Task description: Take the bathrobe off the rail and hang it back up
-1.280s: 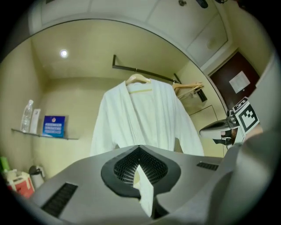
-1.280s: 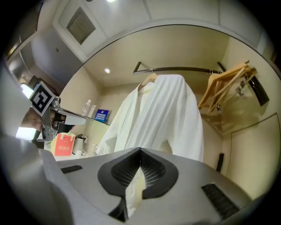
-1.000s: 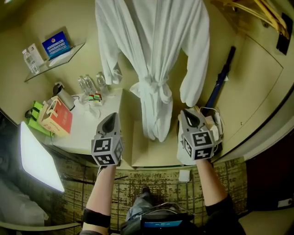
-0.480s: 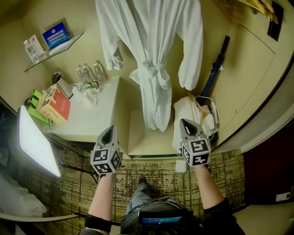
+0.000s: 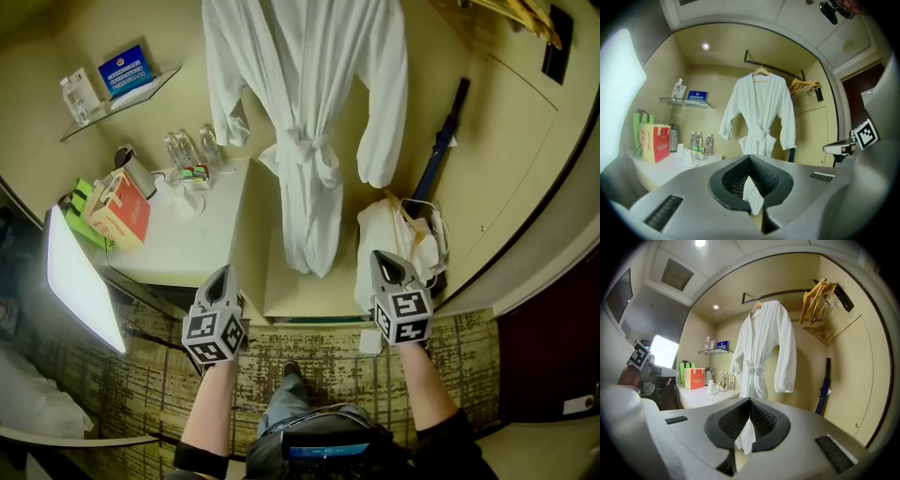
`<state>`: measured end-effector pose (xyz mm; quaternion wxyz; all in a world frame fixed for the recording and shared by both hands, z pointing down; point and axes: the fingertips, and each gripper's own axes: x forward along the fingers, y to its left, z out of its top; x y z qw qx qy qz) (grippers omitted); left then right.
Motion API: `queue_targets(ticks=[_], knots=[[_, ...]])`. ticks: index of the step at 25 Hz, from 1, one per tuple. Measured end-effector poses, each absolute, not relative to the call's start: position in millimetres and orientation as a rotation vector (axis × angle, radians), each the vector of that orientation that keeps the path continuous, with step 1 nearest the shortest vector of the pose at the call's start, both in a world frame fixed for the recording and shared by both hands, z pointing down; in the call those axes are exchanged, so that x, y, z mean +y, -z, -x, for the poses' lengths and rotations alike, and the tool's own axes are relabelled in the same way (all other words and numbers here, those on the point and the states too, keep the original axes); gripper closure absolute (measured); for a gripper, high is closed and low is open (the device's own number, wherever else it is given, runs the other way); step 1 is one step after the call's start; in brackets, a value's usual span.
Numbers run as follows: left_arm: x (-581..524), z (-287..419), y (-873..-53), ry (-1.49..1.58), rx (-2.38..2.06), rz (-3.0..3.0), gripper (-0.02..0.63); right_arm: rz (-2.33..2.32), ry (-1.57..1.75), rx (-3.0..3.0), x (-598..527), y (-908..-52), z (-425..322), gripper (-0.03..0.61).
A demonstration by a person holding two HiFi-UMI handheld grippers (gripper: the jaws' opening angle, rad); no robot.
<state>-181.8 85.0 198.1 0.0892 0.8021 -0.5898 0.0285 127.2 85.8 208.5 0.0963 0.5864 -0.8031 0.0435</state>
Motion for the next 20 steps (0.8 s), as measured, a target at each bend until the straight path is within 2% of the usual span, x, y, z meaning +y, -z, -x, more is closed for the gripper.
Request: queue_targets(ticks=[11, 20], knots=[[85, 196, -219, -0.161, -1.742, -2.371, 0.611, -1.7, -0.197, -2.391, 83, -234, -104, 0.555], [28, 184, -227, -0.221, -1.652, -2.42, 0.611, -1.71, -0.168, -2.356, 35, -242, -99, 0.555]])
